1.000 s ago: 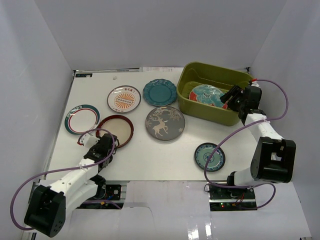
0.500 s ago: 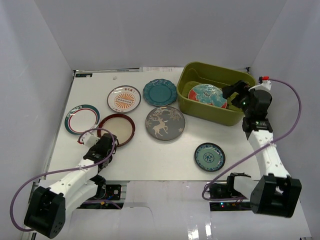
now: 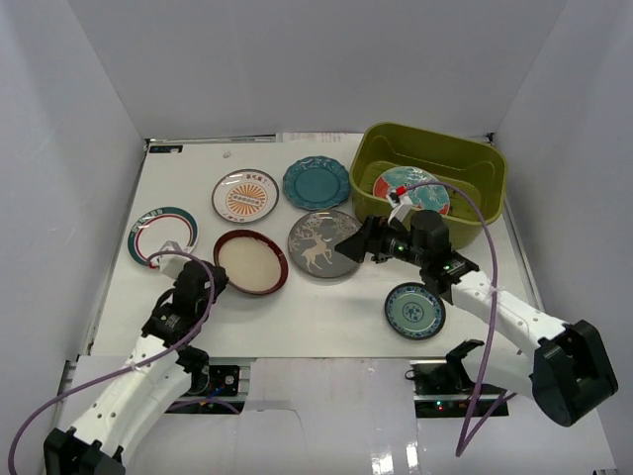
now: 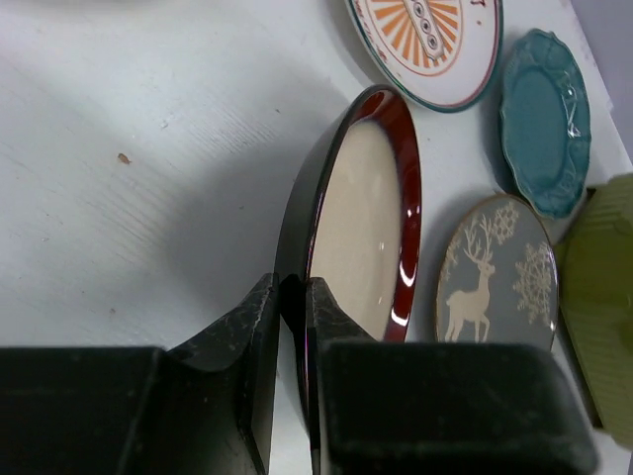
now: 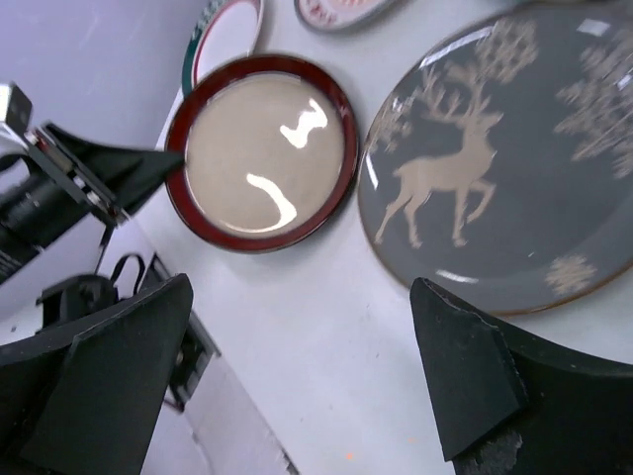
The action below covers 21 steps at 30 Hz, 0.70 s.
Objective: Place the plates into the plastic bin on the countertop
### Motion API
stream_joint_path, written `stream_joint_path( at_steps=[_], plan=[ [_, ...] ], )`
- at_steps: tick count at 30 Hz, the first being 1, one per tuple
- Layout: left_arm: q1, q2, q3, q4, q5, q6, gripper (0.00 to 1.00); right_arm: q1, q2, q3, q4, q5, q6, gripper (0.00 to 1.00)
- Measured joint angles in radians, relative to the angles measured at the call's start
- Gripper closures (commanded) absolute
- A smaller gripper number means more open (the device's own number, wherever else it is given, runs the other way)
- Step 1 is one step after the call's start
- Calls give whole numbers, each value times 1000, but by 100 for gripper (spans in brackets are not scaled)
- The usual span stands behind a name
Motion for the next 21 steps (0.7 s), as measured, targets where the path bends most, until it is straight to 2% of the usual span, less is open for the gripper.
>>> stream_joint_path(
  at_steps=[4, 10, 21],
  plan=[
    [-4, -57, 26, -62, 24, 43, 100, 76, 109, -3, 55, -51, 49, 9],
    [-4, -131, 37, -105, 27, 74, 100, 177, 290, 40, 131, -103, 108, 10],
    [-4, -228, 66, -126, 119, 84, 100, 229, 527, 105, 271, -125, 248, 10]
  ],
)
